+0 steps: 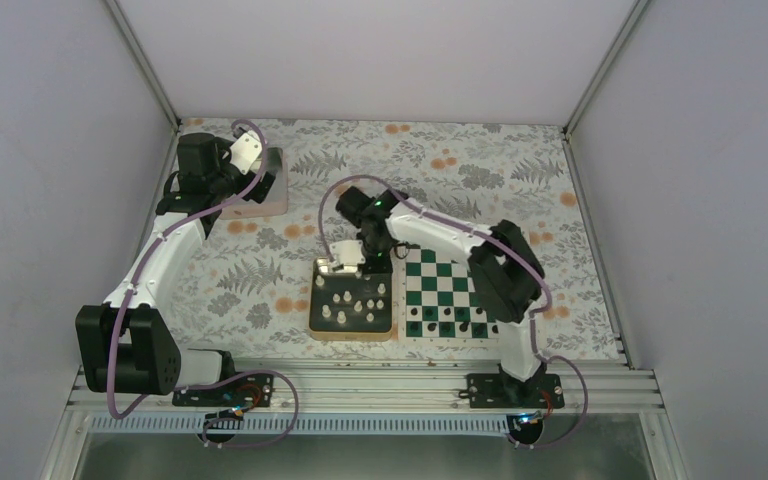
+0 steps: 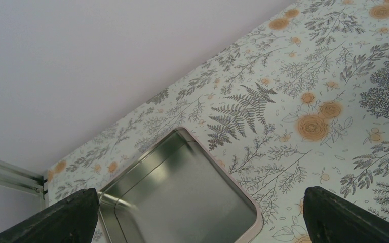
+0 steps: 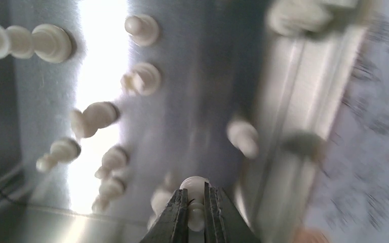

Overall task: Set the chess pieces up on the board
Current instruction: Pick up the chess piece from the storage box, then place the chess piece on the chessboard.

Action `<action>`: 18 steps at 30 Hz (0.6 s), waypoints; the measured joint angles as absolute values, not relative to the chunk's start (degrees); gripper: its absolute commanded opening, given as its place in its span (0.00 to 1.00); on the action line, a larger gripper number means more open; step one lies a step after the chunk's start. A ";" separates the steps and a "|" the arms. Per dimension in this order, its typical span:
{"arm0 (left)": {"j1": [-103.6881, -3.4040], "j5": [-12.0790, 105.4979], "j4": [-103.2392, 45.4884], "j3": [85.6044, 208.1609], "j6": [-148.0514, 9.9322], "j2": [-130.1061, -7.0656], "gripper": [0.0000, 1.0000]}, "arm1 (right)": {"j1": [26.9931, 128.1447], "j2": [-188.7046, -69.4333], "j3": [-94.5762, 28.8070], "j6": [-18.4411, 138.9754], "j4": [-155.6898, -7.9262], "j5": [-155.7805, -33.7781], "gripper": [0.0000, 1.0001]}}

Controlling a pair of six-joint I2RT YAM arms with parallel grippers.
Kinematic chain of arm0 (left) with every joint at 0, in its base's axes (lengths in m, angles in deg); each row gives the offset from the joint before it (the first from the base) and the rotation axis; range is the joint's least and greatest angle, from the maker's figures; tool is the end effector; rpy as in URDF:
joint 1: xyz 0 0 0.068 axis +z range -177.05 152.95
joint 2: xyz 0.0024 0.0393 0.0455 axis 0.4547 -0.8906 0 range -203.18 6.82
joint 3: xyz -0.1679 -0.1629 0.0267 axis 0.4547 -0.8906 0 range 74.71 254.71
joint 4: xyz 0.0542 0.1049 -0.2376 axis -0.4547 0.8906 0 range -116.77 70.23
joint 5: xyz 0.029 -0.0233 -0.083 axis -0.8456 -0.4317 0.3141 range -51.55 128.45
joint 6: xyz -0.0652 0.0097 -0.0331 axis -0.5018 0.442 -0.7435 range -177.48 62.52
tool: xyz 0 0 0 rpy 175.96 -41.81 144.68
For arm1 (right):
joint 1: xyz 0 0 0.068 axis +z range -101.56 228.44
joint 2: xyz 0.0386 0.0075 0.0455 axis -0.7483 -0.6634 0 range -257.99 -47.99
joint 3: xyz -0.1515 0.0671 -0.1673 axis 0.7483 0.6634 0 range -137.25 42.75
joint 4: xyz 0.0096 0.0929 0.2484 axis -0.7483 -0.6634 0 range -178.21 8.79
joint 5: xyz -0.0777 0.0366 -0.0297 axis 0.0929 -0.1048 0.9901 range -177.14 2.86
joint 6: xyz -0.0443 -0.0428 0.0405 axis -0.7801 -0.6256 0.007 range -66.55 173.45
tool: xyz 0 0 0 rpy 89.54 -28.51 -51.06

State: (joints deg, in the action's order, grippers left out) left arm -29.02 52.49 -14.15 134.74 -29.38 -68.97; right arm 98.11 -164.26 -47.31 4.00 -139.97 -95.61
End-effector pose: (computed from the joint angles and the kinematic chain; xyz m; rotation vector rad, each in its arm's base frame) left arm 0.3377 -0.0266 0.2582 0.6755 1.9358 0.0303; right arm 0.2401 0.2967 0.1247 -2.3247 1.9683 0.2260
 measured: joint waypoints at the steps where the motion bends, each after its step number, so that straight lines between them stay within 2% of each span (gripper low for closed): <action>1: -29.02 52.49 -14.15 134.74 -29.38 -68.95 1.00 | 97.33 -162.86 -47.31 4.04 -140.37 -95.37 0.06; 4: -29.02 52.49 -14.15 134.74 -29.38 -68.95 1.00 | 93.50 -158.90 -47.86 4.02 -141.44 -94.89 0.06; 13: -29.02 52.49 -14.17 134.74 -29.38 -68.95 1.00 | 71.97 -151.27 -46.37 3.74 -140.81 -92.42 0.07; 18: -29.02 52.49 -14.15 134.74 -29.38 -68.95 1.00 | 68.93 -151.95 -40.14 3.78 -139.45 -92.50 0.07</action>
